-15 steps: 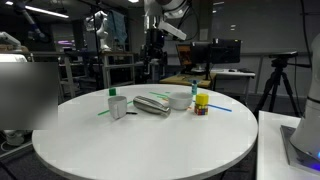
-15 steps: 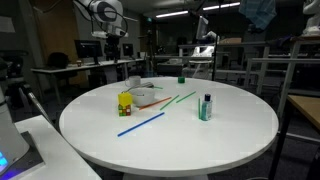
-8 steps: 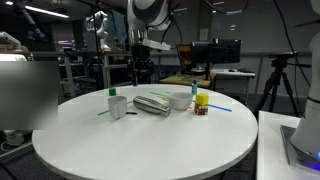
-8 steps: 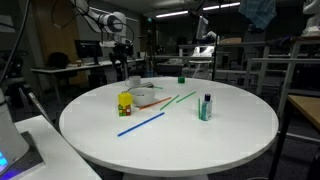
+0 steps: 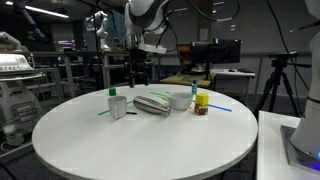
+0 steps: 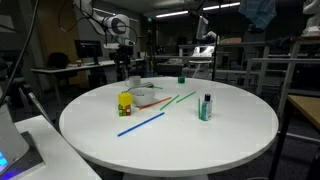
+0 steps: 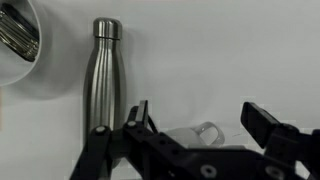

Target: Put the silver bottle upright

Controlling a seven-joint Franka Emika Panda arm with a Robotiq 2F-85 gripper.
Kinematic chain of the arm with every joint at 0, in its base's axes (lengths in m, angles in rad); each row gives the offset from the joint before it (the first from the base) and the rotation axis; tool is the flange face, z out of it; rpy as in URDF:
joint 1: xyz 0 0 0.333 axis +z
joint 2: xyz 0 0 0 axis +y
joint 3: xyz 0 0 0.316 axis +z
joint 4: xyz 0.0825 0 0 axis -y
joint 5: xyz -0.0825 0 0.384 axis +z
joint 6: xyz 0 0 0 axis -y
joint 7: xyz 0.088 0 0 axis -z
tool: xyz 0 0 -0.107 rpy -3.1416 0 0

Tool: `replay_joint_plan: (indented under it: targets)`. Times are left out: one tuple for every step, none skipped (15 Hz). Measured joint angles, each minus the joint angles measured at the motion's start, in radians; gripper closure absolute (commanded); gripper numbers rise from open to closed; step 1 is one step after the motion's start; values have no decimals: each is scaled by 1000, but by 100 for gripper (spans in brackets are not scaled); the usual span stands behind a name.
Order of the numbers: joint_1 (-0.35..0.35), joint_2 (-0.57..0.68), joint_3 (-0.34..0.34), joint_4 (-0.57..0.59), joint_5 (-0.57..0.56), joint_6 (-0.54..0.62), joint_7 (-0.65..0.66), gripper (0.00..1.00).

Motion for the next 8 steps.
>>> replay_joint_plan:
  targets:
    - [0,0,-1,0,0,9,1,0]
    - [0,0,-1,0,-1,22,3,0]
    - [1,0,-1,0,-1,37,6,0]
    - [3,0,-1,-1,-1,53,10,0]
    - [6,0,-3,-3,-2,70,13,0]
    - [9,0,-6,-8,-3,87,14,0]
    - [11,0,-7,-14,-4,104,15,0]
    - [11,0,-8,-23,-5,124,15,0]
